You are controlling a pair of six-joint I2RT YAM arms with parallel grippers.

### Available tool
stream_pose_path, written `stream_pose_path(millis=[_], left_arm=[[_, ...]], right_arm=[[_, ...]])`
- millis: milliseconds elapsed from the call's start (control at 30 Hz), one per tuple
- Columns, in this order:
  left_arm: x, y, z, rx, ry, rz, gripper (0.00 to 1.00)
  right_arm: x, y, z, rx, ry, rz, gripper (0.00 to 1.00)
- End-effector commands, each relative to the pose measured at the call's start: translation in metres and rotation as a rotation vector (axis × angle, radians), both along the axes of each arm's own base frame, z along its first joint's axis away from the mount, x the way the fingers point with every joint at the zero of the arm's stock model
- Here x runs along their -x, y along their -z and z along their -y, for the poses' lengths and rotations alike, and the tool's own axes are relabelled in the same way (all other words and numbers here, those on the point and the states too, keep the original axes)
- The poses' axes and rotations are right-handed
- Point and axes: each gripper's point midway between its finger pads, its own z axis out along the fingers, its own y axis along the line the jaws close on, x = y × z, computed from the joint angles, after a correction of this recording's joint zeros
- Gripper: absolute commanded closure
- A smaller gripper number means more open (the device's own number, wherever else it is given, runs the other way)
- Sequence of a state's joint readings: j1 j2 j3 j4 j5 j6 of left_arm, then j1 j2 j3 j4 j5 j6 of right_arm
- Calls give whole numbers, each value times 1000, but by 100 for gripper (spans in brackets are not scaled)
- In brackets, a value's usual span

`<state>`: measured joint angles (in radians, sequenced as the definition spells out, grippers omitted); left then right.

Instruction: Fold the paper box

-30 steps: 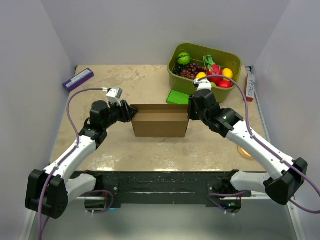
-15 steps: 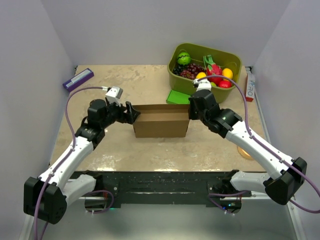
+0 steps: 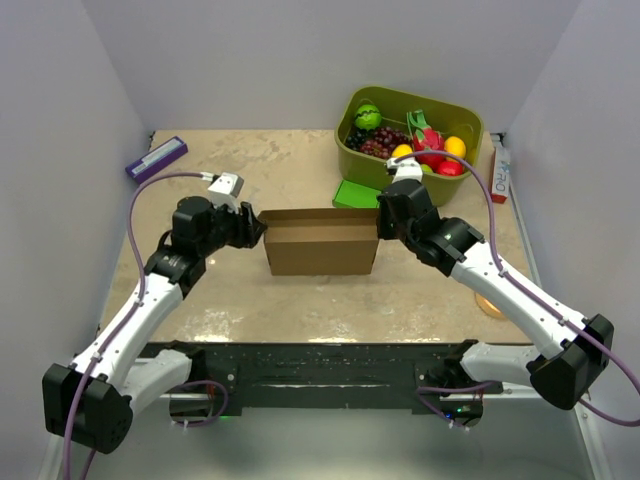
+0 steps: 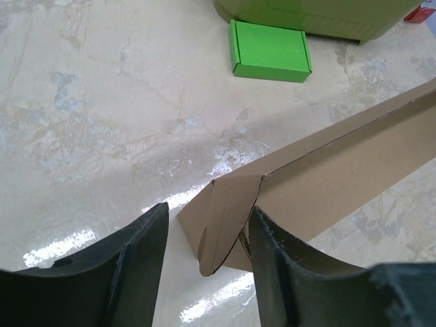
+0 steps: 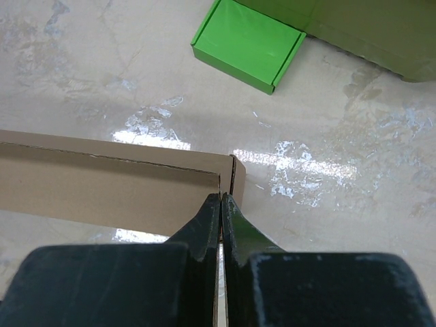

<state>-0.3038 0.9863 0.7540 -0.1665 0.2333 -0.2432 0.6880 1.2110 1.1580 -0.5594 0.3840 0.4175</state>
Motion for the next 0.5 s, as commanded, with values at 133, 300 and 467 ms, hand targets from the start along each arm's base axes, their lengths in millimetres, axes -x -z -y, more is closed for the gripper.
stream_pose_path(millis=[133,300,467], left_arm=[[-2,-26,4,35,-4,27,68],[-6,-34,8,68,-6,16,94],[-10,-40,14,102,-4,13,100]], right_arm=[[-3,5,-1,20,-1,1,100],[-6,7,-2,26,5,2,100],[-6,10,-1,28,8,0,100]])
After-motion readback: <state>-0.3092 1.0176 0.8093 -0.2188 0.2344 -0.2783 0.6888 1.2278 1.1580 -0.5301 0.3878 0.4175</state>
